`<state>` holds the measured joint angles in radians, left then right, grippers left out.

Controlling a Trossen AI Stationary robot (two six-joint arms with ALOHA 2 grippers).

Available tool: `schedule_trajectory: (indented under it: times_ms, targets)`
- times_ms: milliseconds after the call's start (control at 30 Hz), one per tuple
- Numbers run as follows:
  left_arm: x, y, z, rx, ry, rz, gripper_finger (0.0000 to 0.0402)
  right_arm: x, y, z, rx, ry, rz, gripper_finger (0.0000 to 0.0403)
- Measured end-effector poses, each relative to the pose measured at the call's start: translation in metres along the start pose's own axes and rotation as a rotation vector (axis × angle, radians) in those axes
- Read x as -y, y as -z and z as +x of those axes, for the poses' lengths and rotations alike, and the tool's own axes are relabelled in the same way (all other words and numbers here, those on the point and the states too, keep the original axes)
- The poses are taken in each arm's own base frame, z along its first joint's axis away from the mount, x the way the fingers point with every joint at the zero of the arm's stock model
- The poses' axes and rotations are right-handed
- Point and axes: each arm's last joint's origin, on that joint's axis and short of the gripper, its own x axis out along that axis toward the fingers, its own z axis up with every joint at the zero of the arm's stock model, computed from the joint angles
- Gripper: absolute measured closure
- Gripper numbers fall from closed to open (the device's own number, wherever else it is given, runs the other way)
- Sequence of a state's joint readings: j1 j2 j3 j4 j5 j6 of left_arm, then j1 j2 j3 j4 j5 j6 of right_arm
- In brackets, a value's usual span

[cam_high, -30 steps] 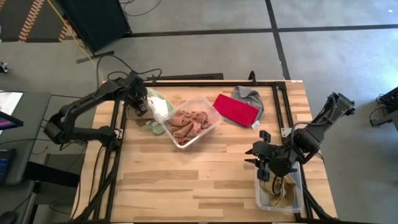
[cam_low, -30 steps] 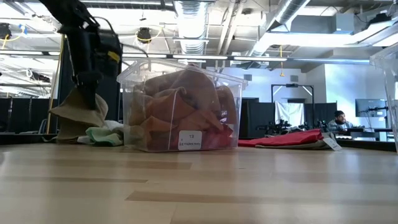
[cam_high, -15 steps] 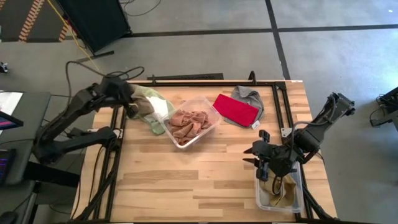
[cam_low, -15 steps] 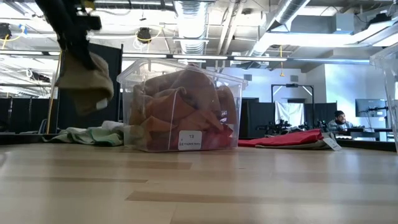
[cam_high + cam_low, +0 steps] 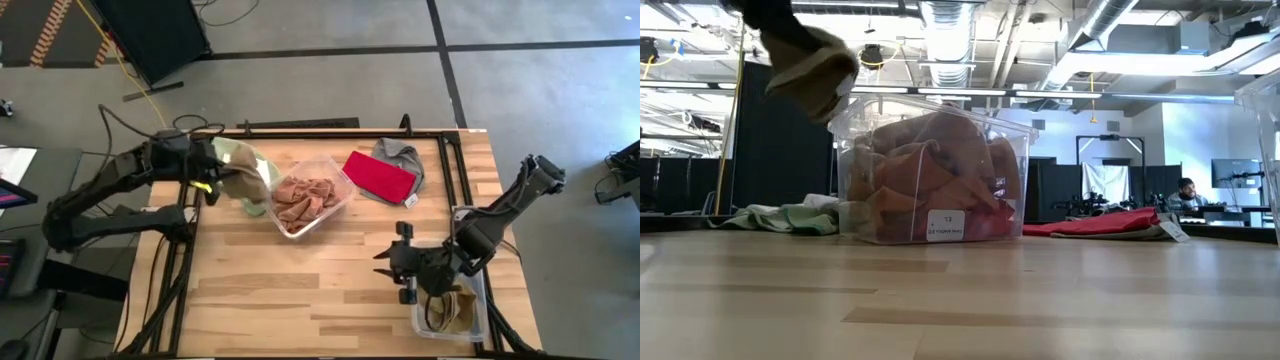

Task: Sort towels by color in basket
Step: Put the brown towel into the bottom transparent bin

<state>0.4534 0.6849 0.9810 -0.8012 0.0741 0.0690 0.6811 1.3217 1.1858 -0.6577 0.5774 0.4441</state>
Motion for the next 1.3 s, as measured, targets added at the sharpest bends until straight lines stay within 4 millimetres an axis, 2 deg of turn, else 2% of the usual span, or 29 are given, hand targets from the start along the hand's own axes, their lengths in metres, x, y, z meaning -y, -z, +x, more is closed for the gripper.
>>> schedule_trajectory:
  times_ms: [200,433,600,800,1100,1300]
  targets:
    - [0.025,-0.017,0.018,0.087,0.164,0.068,0.0401,0.000,-0.007,0.005,0.047,-0.005,-0.017,0.0197]
    - [0.062,-0.033,0.047,0.163,0.264,0.182,0.0401,0.003,-0.019,0.007,0.136,-0.013,-0.044,0.0139]
    - [0.090,-0.039,0.071,0.205,0.323,0.257,0.0401,0.009,-0.029,0.011,0.198,0.004,-0.059,0.0135]
    - [0.116,-0.044,0.091,0.276,0.347,0.340,0.0401,0.023,-0.037,0.018,0.229,0.050,-0.053,0.0135]
    - [0.138,-0.048,0.112,0.372,0.315,0.433,0.0401,0.033,-0.048,0.027,0.284,0.083,-0.054,0.0135]
    - [0.150,-0.041,0.128,0.350,0.329,0.509,0.0401,0.038,-0.051,0.031,0.292,0.110,-0.083,0.0135]
